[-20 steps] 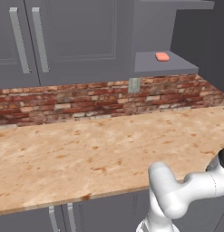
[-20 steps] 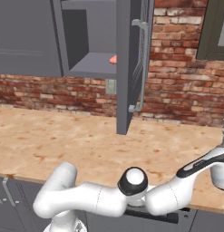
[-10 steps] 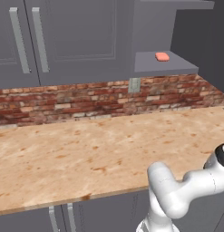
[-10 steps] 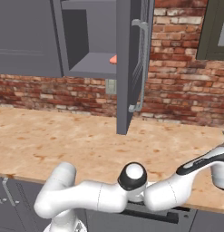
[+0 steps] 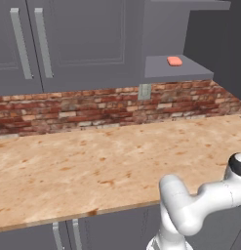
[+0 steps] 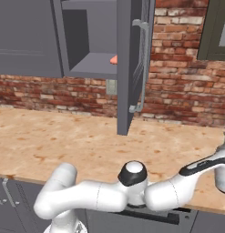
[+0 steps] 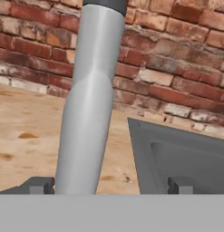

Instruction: Locate and retrieve the spray and bar soap from the cabinet. Place them next to the sink.

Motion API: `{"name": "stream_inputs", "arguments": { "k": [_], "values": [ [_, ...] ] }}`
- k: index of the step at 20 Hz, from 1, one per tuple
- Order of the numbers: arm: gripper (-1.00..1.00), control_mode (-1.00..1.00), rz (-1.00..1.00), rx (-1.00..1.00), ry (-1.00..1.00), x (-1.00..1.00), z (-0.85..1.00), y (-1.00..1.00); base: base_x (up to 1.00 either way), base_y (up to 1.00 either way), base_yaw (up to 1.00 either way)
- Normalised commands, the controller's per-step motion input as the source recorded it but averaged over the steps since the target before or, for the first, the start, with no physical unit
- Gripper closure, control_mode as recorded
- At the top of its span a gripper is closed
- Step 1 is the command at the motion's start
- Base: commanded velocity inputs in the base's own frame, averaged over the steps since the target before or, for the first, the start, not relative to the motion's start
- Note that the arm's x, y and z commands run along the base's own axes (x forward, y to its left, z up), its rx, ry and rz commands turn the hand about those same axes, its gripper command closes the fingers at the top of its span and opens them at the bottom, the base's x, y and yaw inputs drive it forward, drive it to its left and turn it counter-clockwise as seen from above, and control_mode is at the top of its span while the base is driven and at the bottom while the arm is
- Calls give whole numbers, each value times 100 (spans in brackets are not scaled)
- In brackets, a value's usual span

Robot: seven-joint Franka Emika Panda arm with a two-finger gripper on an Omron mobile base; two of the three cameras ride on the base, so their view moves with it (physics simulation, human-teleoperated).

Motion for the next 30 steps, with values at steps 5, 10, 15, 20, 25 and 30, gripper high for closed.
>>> {"name": "stream_inputs", "arguments": {
  "k": [5, 10, 15, 20, 25, 30],
  "values": [
    [-100, -100, -6, -5, -5, -74, 6, 11, 0, 0, 0],
    [-100, -100, -2, -11, -5, -97, 7, 36, 0, 0, 0],
    [-100, -100, 0, -16, -6, -94, 14, 73, 0, 0, 0],
    [-100, -100, 0, -24, -4, -74, 20, 91, 0, 0, 0],
    [-100, -100, 0, -31, -1, -53, 25, 73, 0, 0, 0],
    [-100, -100, -2, -34, 6, -18, 23, 65, 0, 0, 0]
  ]
}}
